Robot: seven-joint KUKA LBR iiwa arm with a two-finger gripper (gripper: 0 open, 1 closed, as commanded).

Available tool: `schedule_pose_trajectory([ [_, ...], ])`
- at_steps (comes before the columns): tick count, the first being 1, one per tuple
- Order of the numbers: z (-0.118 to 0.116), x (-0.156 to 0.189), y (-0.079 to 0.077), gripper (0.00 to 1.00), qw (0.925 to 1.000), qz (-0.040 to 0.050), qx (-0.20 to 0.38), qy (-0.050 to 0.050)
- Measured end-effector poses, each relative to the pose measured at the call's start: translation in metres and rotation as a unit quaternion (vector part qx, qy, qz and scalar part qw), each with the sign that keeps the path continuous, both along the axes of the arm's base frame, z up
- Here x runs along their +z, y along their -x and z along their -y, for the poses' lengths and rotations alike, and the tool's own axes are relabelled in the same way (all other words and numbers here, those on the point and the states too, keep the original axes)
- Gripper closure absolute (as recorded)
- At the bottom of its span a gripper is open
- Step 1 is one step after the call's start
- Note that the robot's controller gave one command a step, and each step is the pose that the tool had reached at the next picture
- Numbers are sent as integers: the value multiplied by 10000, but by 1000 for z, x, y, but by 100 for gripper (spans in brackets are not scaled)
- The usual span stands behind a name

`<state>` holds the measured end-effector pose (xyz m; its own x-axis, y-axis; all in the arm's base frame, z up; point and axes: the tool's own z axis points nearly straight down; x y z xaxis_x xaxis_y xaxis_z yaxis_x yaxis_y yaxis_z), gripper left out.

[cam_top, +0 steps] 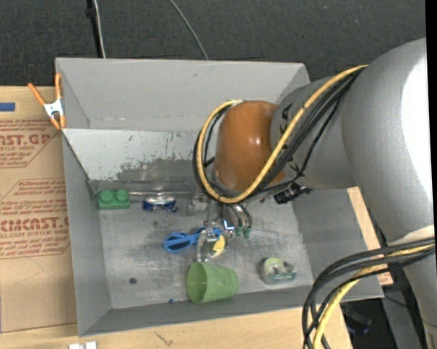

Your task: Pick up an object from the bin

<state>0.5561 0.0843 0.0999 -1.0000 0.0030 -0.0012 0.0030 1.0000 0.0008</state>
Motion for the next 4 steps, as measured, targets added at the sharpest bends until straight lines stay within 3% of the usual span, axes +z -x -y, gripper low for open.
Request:
schedule_pose_trajectory([
  [1,-9,-25,-4,0,9997,26,-259,4],
  [2,-9,-23,-5,0,9997,13,-258,1],
  [3,-10,-21,-8,100,9996,66,-261,-14],
  [4,-11,94,-10,100,9997,47,-257,-11],
])
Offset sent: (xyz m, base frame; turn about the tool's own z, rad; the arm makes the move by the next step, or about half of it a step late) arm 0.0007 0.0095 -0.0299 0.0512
